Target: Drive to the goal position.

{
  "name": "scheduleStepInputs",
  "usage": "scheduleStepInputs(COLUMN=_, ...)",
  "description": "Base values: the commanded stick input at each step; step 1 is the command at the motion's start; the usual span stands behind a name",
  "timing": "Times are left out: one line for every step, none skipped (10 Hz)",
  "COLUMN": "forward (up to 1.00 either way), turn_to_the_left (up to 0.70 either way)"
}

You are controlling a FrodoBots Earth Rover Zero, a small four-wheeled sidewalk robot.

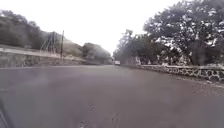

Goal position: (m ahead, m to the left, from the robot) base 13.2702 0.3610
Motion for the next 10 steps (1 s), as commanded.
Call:
scheduleStepInputs(forward=1.0, turn_to_the_left=0.0)
scheduleStepInputs(forward=1.0, turn_to_the_left=0.0)
scheduleStepInputs(forward=1.0, turn_to_the_left=0.0)
scheduleStepInputs(forward=1.0, turn_to_the_left=0.0)
scheduleStepInputs(forward=1.0, turn_to_the_left=0.0)
scheduleStepInputs(forward=1.0, turn_to_the_left=0.0)
scheduleStepInputs(forward=1.0, turn_to_the_left=0.0)
scheduleStepInputs(forward=1.0, turn_to_the_left=0.0)
scheduleStepInputs(forward=1.0, turn_to_the_left=0.0)
scheduleStepInputs(forward=1.0, turn_to_the_left=0.0)
